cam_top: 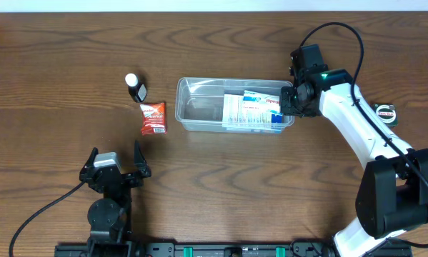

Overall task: Pack container
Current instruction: 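Open right gripper, release the white box, and lift away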

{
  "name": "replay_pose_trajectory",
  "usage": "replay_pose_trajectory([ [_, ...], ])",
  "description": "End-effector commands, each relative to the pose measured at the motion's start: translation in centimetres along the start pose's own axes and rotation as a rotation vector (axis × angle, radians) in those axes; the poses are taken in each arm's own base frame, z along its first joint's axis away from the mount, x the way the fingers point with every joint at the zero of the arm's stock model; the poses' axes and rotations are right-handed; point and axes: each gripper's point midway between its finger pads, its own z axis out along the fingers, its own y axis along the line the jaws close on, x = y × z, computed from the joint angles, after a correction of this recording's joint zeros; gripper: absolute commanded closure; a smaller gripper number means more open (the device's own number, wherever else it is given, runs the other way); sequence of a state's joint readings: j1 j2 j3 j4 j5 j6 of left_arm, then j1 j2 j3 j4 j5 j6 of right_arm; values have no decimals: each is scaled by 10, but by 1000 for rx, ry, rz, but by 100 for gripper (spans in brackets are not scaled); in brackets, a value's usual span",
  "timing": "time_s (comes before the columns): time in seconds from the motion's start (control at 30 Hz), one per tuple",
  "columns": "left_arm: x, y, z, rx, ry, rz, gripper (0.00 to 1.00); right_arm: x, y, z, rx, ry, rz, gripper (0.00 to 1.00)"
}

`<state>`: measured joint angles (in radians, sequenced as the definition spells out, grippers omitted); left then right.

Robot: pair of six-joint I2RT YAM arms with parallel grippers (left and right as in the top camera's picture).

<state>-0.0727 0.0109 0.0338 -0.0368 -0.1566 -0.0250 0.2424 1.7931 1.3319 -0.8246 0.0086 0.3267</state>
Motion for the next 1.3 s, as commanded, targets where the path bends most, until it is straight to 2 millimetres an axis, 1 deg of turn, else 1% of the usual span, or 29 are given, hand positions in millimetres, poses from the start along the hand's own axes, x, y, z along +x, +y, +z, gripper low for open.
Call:
replay_pose_trajectory([
  [0.0, 17, 2, 2, -8, 39, 18, 2, 1, -5, 2, 13, 1, 16, 76],
  [0.1, 17, 2, 2, -8, 39, 18, 2, 1, -5, 2, 13, 2, 16, 79],
  [0.17, 17, 2, 2, -8, 39, 18, 2, 0, -6, 2, 14, 1, 2, 83],
  [0.4, 17, 2, 2, -8, 39, 18, 2, 0, -19, 2, 27, 13, 4, 84],
  [0.57, 17, 2, 2, -8, 39, 18, 2, 0, -29, 1, 33, 21, 20, 89],
  [0.8, 17, 2, 2, -8, 39, 18, 2, 0, -27, 1, 10, 25, -79, 82],
  [1.1, 17, 2, 2, -8, 39, 18, 2, -9, -31, 1, 7, -5, -160, 82],
  [1.27, 17, 2, 2, -8, 39, 18, 2, -10, -31, 1, 3, -7, -227, 83],
])
